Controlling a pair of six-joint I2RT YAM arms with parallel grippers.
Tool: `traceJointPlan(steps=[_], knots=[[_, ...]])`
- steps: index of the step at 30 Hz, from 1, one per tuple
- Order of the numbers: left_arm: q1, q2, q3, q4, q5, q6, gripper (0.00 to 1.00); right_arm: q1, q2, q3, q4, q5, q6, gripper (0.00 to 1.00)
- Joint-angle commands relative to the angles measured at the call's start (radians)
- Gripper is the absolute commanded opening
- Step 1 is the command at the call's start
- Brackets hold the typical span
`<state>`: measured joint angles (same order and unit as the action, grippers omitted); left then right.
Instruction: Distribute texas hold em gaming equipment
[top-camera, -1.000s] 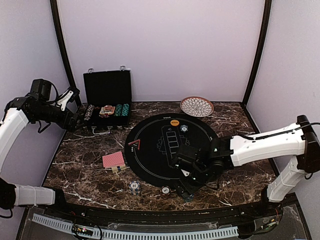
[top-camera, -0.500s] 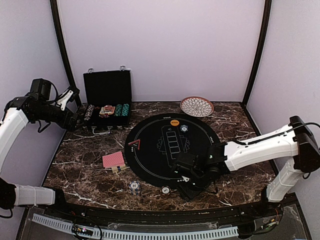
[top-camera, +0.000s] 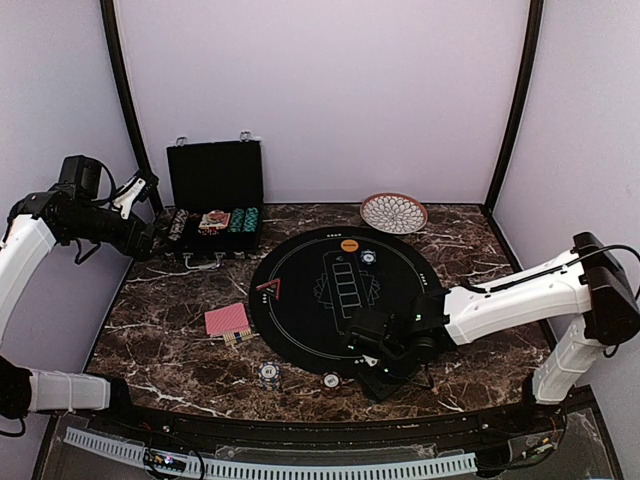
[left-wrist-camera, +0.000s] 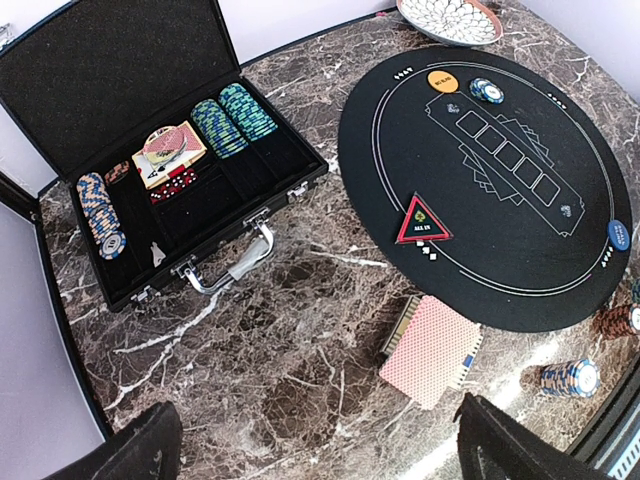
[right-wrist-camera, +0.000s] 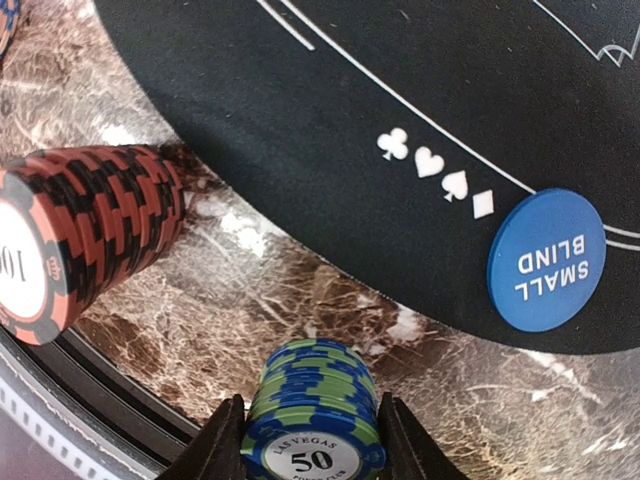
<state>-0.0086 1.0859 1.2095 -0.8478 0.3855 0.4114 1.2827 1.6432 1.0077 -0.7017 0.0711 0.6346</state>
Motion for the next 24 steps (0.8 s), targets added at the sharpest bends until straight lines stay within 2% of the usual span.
traceJointPlan(steps=[1, 5, 9, 13, 19, 24], knots=[[0.006, -0.014, 0.021, -0.018, 0.015, 0.001, 0.99, 0.009, 0.000, -0.013, 0.013, 0.006, 0.006, 0.34], [0.006, -0.014, 0.021, -0.019, 0.015, 0.001, 0.99, 0.009, -0.011, -0.005, -0.005, 0.015, 0.007, 0.25], [0.006, -0.015, 0.021, -0.020, 0.012, 0.003, 0.99, 0.009, -0.029, 0.040, -0.059, 0.026, -0.001, 0.21], [0.006, -0.016, 0.019, -0.020, 0.013, 0.004, 0.99, 0.009, -0.048, 0.101, -0.128, 0.037, -0.008, 0.13], [0.006, -0.017, 0.018, -0.017, 0.016, 0.003, 0.99, -0.007, -0.027, 0.246, -0.210, 0.078, -0.036, 0.10], [0.006, -0.018, 0.022, -0.019, 0.015, 0.003, 0.99, -0.055, 0.057, 0.392, -0.221, 0.101, -0.081, 0.09]])
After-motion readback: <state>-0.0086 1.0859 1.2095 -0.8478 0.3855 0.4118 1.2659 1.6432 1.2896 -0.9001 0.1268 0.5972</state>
